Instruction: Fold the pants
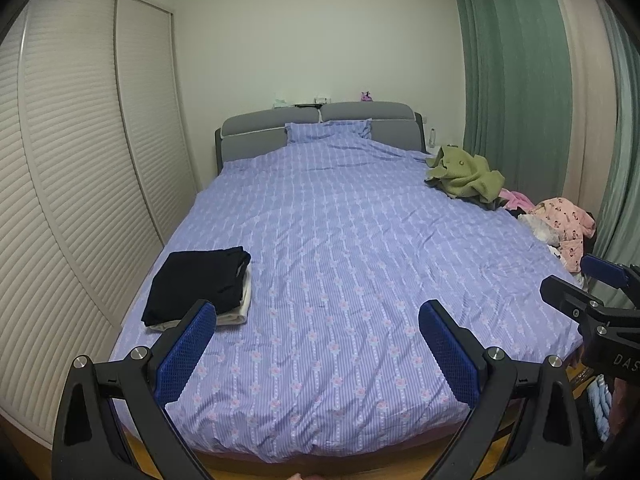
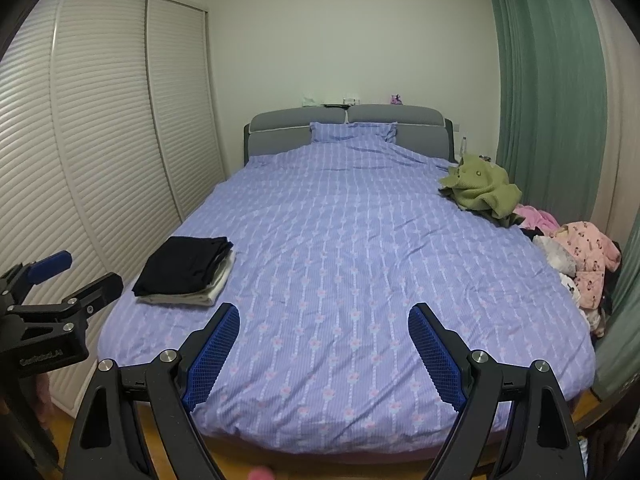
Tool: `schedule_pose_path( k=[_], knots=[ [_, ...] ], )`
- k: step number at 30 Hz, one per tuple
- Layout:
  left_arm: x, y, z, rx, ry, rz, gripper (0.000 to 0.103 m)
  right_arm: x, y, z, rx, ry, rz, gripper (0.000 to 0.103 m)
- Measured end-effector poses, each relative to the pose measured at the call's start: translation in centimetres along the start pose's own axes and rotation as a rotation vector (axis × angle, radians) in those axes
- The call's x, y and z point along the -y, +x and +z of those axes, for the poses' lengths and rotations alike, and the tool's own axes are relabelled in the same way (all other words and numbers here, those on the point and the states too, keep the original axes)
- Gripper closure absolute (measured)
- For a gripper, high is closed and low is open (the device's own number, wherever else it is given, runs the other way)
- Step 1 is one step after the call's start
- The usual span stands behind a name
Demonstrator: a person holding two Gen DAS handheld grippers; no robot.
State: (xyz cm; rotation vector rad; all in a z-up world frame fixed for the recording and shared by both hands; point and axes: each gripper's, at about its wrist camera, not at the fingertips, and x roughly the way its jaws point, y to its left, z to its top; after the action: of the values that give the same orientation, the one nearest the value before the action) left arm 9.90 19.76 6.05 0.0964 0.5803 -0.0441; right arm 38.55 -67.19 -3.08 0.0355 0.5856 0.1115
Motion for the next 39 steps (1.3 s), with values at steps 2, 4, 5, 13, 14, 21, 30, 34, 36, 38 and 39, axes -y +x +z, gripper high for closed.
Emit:
schedule_pose_path(
  k=[2, 4, 5, 13, 14, 21, 30, 34, 36, 38, 39],
  knots=[
    [-0.1, -0.3, 0.0, 0.007, -0.001, 0.001, 0.0, 0.0, -0.1, -0.1, 0.003, 0.001, 0.001, 0.016],
    [0.0, -0.5, -0.1, 0.013, -0.003, -0.002, 0.0, 0.1, -0.2, -0.1, 0.007, 0.002, 0.001, 0.016],
    [0.0, -0.6, -0.1, 0.015, -0.004, 0.002, 0.0, 0.1, -0.3, -0.2, 0.008, 0.002, 0.0, 0.016],
    [0.6, -1.1, -0.1, 0.032, 0.017, 0.014, 0.0, 0.1, -0.6, -0.2, 0.009, 0.005, -0.007, 0.016],
    [0.6, -1.1, -0.1, 0.032, 0.017, 0.016, 0.0, 0.1, -0.6, -0.2, 0.009, 0.004, -0.006, 0.016],
    [0.5, -0.9, -0.1, 0.017, 0.011, 0.005, 0.0, 0.2, -0.9, -0.3, 0.008, 0.007, -0.012, 0.016],
    [0.6, -1.1, -0.1, 0.025, 0.025, 0.0, 0.0, 0.1, -0.9, -0.3, 0.007, 0.006, -0.015, 0.016],
    [0.7, -1.1, -0.1, 0.026, 0.025, -0.001, 0.0, 0.2, -0.9, -0.3, 0.006, 0.009, -0.016, 0.016],
    [0.7, -1.1, -0.2, 0.025, 0.024, -0.001, 0.0, 0.1, -1.0, -0.3, 0.006, 0.01, -0.019, 0.016],
    [0.6, -1.1, -0.2, 0.026, 0.024, 0.003, 0.0, 0.1, -1.0, -0.2, 0.004, 0.011, -0.019, 0.016],
    [0.6, -1.1, -0.2, 0.025, 0.024, 0.004, 0.0, 0.1, -1.0, -0.2, 0.004, 0.011, -0.02, 0.016]
  ],
)
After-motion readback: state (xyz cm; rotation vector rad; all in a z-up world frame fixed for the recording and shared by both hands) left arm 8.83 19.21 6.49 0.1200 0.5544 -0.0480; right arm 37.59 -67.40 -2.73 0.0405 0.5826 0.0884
